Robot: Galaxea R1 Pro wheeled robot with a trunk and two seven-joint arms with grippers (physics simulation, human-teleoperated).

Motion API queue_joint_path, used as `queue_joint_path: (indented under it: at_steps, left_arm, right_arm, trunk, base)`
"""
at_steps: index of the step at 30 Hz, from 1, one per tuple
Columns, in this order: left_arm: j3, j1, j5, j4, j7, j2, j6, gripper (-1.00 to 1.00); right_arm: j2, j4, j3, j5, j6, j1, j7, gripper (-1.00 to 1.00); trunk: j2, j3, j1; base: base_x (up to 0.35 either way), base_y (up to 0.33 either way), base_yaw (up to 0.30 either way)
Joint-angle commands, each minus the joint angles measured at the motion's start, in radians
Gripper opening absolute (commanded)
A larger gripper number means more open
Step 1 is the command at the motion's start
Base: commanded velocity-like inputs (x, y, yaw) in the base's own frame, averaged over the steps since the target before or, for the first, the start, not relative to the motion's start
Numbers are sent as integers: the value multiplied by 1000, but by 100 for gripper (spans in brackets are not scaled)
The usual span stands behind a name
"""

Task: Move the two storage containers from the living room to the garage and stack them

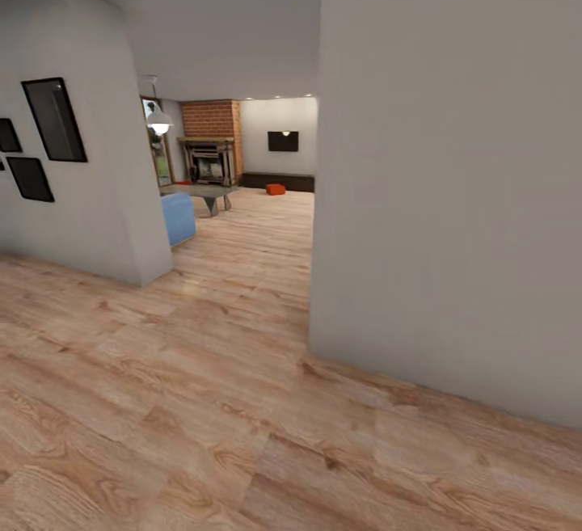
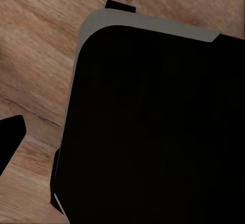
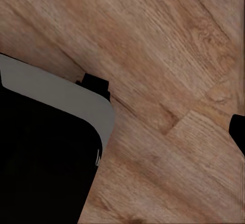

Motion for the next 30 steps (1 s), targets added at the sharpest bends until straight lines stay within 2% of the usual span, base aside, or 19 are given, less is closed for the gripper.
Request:
queue_joint_path:
  at_steps: [1,8,20,30]
  left_arm:
    - [1,0,6,-2,0,0,7,100]
    - [1,0,6,-2,0,-1,6,100]
    - [1,0,6,-2,0,-2,2,100]
    - [1,0,6,-2,0,-1,3,100]
  right_arm:
    - [0,3,8,-8,-6,-1,-1,100]
    - [0,3,8,-11,-6,-1,-1,100]
    - [-2,3,8,-62,-9,-1,-1,100]
    - [-3,3,9,-66,-11,-1,-1,100]
  trunk:
    - [0,-1,1]
    - [0,-1,1]
    - [0,-1,1]
    - [0,-1,1]
  base:
    - [326,0,281]
    - [326,0,281]
    - [326,0,281]
    - [326,0,240]
